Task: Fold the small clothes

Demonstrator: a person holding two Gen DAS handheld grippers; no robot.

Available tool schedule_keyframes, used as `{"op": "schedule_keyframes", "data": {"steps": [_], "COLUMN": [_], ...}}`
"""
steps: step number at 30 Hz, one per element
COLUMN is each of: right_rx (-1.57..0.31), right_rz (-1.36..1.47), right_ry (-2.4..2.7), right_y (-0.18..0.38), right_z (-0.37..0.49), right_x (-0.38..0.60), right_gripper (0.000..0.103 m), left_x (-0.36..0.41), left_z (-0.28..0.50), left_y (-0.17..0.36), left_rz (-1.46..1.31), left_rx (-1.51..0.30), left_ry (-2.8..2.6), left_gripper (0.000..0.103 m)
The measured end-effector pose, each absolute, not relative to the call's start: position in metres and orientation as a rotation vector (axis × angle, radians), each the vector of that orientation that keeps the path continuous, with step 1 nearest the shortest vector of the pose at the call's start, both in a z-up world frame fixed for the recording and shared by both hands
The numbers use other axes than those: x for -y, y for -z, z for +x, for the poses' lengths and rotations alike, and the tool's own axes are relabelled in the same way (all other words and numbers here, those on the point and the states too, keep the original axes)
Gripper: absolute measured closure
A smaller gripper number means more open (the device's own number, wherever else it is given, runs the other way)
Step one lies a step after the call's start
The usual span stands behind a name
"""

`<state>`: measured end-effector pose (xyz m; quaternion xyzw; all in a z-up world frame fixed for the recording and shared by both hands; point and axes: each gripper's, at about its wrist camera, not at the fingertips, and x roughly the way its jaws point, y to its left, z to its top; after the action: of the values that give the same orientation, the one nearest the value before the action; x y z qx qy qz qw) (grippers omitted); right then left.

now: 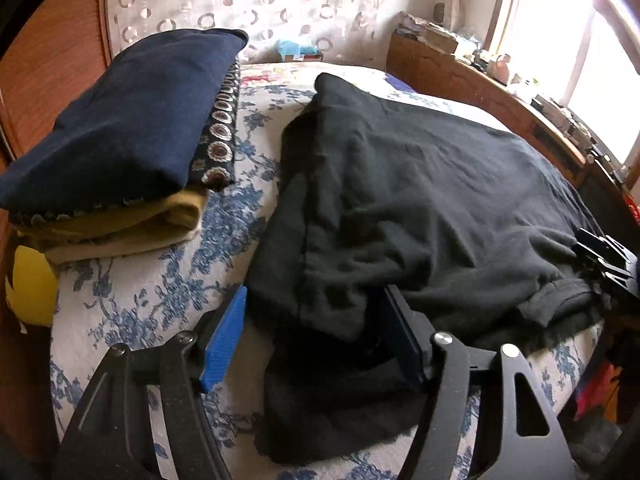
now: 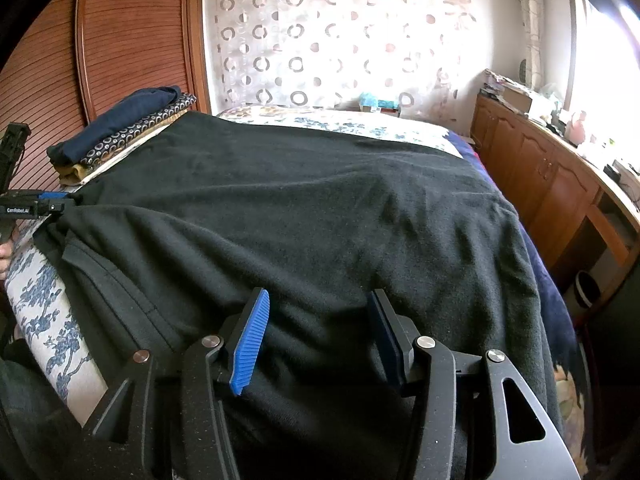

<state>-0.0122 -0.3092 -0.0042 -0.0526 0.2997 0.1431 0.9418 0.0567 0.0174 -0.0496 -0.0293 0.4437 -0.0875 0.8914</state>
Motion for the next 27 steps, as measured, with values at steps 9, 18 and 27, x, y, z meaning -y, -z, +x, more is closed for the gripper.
{"op": "schedule_keyframes", "data": {"steps": [9, 18, 27], "right_rx": [-0.610, -0.644, -0.695], "right_rz": [-0.108, -0.109, -0.104], "right_ry": [-0.293, -0.310, -0.312], "right_y": [0.005, 0.003, -0.007], "right_z": [-0.013, -0.012, -0.015], "right_x": [0.310, 0.313, 0.319], "right_gripper": [0.049, 0.036, 0.032], "left_x": [-0.003, 0.038, 0.074], "left_z": [0.045, 0.045, 0.058], "left_y": [0.043, -0.008, -0.044], "left_rz": [-0.035, 0.040, 0.054], "left_rx": [-0.895, -0.745, -0.643], "left_ry": [0.282, 0.317, 0.391], "left_gripper": [0.090, 0.091, 0.091]}}
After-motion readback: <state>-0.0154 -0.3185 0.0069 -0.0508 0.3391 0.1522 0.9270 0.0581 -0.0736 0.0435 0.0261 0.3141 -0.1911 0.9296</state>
